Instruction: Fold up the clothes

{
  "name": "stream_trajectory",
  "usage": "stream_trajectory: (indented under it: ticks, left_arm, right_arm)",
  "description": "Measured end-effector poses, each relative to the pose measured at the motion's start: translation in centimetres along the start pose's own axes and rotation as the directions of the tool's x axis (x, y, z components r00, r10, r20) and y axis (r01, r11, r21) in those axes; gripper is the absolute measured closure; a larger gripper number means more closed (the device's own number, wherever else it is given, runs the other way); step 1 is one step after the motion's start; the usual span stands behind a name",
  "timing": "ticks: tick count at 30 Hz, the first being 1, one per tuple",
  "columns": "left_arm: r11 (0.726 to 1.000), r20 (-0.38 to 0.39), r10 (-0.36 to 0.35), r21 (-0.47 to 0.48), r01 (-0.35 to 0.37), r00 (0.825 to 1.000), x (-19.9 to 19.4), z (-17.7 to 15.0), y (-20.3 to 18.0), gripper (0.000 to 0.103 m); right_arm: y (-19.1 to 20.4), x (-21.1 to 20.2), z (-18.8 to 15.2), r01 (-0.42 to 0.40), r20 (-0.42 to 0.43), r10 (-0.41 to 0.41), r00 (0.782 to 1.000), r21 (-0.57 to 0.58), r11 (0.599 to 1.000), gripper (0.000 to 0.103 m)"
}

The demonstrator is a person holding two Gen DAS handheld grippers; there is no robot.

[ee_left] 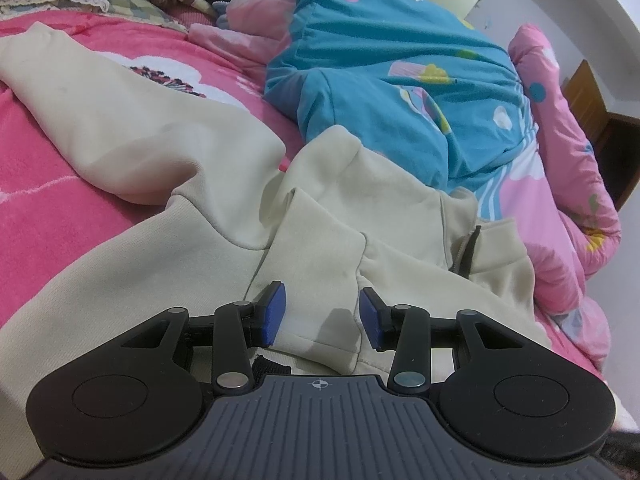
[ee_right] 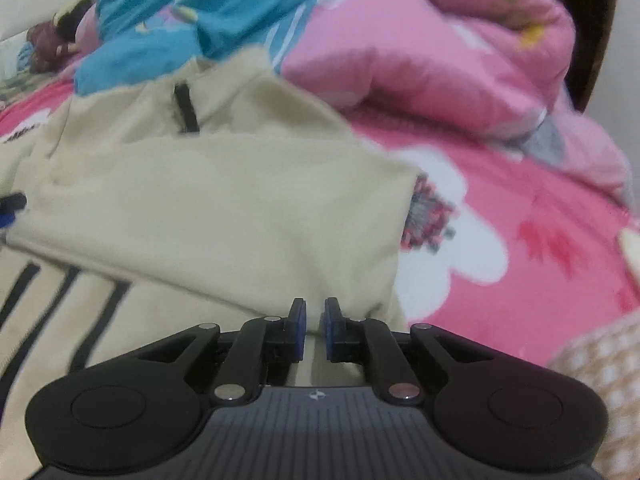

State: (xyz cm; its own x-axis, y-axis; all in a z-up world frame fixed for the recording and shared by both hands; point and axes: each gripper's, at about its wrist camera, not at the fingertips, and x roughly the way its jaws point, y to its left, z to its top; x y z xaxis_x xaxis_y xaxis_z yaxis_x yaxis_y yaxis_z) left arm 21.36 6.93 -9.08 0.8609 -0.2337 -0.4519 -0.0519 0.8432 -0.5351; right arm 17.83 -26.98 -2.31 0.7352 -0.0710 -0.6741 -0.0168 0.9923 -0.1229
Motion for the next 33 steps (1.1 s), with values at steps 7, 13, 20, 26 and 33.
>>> stream_trajectory:
  ticks: [7, 13, 20, 26, 33]
  left_arm:
    - [1.000, 0.005, -0.015, -0.017, 0.015, 1.000, -0.1, 0.0, 0.3, 0.061]
    - [0.999, 0.009, -0.025, -0.030, 0.025, 1.000, -0.3, 0.0, 0.5, 0.061]
    - [0.999, 0.006, -0.025, -0.028, 0.025, 1.000, -0.4, -0.1, 0.6, 0.061]
    - [0.999, 0.003, -0.025, -0.025, 0.025, 1.000, -0.4, 0.0, 0.6, 0.061]
    - [0.999, 0.005, -0.029, -0.033, 0.029, 1.000, -0.5, -0.1, 0.7, 0.061]
  right_arm:
    - [1.4, -0.1, 2.4, -0.057, 0.109, 0.055, 0.993, 0.016, 0.998, 0.094]
    - [-0.6, 5.3, 0.8, -0.061, -0.015, 0.063, 0.998, 0.089, 0.994, 0.096]
    - [1.2, 3.9, 5.1, -0.119, 0.105, 0.113, 0.988, 0.052, 0.991, 0.093]
    - [0.9, 10.1, 4.7, -0.082, 0.007, 0.082, 0.997, 0.059, 0.995, 0.095]
    - [2.5, 6.0, 6.2, -0.249, 0.152, 0.233, 0.960, 0.096, 0.964, 0.092]
